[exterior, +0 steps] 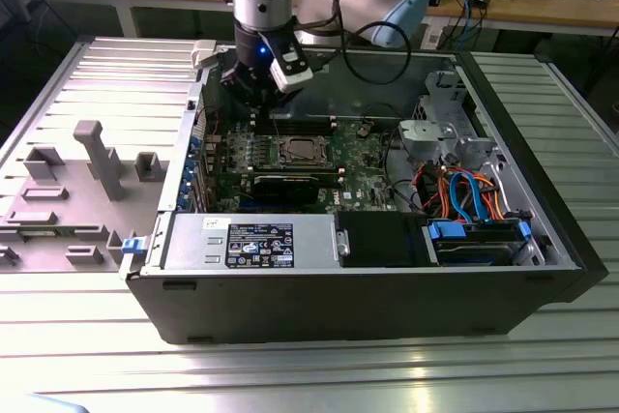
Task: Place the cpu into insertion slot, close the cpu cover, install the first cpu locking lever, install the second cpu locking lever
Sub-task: 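Install the first cpu locking lever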
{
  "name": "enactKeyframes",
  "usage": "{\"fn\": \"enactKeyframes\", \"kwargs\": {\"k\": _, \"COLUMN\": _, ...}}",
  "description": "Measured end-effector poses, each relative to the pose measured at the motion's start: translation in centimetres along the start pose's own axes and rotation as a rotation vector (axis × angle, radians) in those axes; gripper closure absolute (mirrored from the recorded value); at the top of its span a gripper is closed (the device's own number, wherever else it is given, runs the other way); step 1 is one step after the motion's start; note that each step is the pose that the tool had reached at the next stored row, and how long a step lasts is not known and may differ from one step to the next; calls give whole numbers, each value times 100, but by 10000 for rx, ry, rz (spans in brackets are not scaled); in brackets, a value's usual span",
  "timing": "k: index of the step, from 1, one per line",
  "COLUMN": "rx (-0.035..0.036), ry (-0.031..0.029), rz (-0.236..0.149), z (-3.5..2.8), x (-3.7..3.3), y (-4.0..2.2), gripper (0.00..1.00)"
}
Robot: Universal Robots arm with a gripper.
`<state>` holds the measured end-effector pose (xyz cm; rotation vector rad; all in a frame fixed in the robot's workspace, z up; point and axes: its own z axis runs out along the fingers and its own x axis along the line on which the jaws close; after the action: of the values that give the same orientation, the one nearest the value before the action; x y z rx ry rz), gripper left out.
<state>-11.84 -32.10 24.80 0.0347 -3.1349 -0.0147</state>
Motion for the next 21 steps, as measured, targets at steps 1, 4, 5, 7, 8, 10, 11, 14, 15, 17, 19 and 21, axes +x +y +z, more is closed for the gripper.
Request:
{"fn": "enactKeyframes", "kwargs": {"k": 1, "rx": -3, "ry": -24, "rz": 1, "z": -8, "x": 22, "y": 6, "gripper": 89}}
{"fn": "enactKeyframes", "kwargs": {"k": 4, "rx": -18, "ry": -48, "rz": 1, "z": -46, "x": 26, "y": 24, "gripper": 89}}
{"fn": "enactKeyframes", "kwargs": {"k": 5, "rx": -25, "ry": -51, "rz": 1, "z": -53, "x": 26, "y": 34, "gripper": 89}}
{"fn": "enactKeyframes", "kwargs": {"k": 7, "rx": -60, "ry": -51, "rz": 0, "z": -60, "x": 26, "y": 62, "gripper": 89}}
{"fn": "enactKeyframes", "kwargs": {"k": 8, "rx": -124, "ry": -53, "rz": 0, "z": -60, "x": 25, "y": 78, "gripper": 89}}
{"fn": "enactKeyframes", "kwargs": {"k": 10, "rx": -287, "ry": -56, "rz": -3, "z": -60, "x": 25, "y": 99, "gripper": 89}}
{"fn": "enactKeyframes", "kwargs": {"k": 11, "rx": -363, "ry": -58, "rz": -3, "z": -60, "x": 25, "y": 104, "gripper": 89}}
{"fn": "enactKeyframes", "kwargs": {"k": 14, "rx": -524, "ry": -50, "rz": -1, "z": -61, "x": -41, "y": 104, "gripper": 89}}
{"fn": "enactKeyframes", "kwargs": {"k": 15, "rx": -552, "ry": -40, "rz": 1, "z": -61, "x": -71, "y": 104, "gripper": 89}}
{"fn": "enactKeyframes", "kwargs": {"k": 17, "rx": -613, "ry": 4, "rz": 1, "z": -61, "x": -155, "y": 102, "gripper": 89}}
{"fn": "enactKeyframes", "kwargs": {"k": 19, "rx": -674, "ry": 72, "rz": 2, "z": -62, "x": -251, "y": 100, "gripper": 89}}
{"fn": "enactKeyframes", "kwargs": {"k": 21, "rx": -706, "ry": 160, "rz": 5, "z": -61, "x": -337, "y": 98, "gripper": 89}}
